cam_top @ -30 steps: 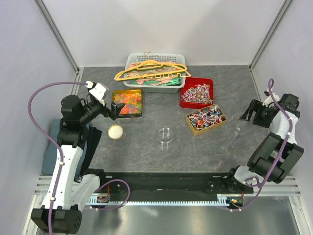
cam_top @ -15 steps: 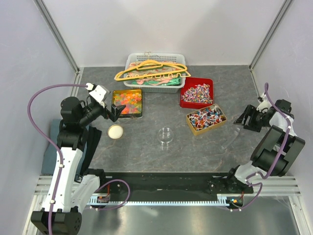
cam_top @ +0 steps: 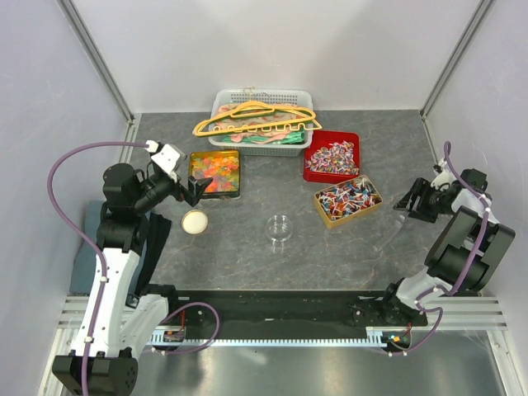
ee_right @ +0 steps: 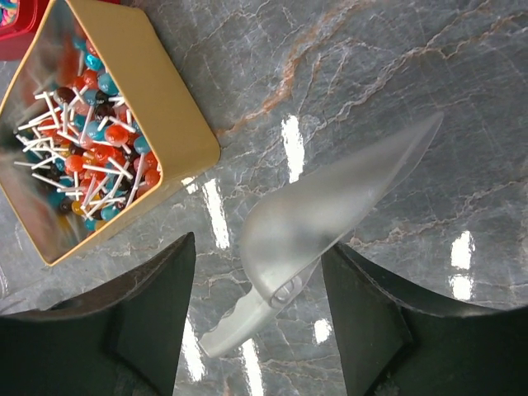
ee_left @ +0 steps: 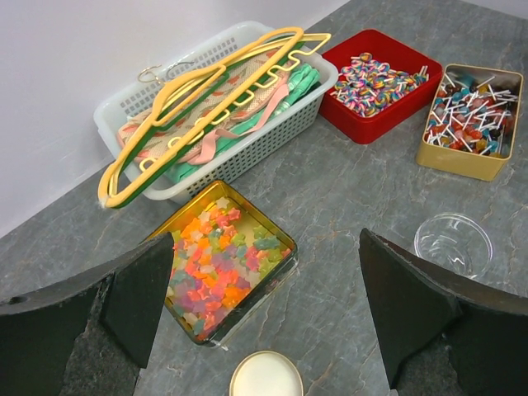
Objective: Pack the candies
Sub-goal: Pick up the spatula from the center of the board.
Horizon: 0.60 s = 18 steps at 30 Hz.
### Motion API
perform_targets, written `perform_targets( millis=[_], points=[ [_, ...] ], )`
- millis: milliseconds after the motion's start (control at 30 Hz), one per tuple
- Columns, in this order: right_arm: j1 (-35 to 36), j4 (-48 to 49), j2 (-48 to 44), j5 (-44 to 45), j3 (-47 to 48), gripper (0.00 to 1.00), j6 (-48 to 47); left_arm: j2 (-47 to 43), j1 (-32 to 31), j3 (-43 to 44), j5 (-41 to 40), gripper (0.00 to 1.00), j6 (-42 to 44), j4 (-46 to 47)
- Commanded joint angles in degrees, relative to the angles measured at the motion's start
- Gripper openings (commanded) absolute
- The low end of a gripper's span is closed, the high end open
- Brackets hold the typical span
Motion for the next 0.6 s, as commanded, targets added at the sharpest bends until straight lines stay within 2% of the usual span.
perform_targets(
  millis=[0,267,567],
  points=[
    [0.88,3.98,0.75,0.91,0.10,0.69,1.50,-0.45,-0.11,-0.47,1.94,0.99,-0.10,-0.14],
    [2.46,5.48,2.77,0.83,1.06,0.61,2.73,-0.63,-0.11,-0.47,2.64,0.99,-0.46,-0.41],
    [4.48,8.38,2.42,2.93,1.15,0.56,4.66,-0.45,-0.11,-0.91,3.08,0.99,-0.63,-0.50]
  ],
)
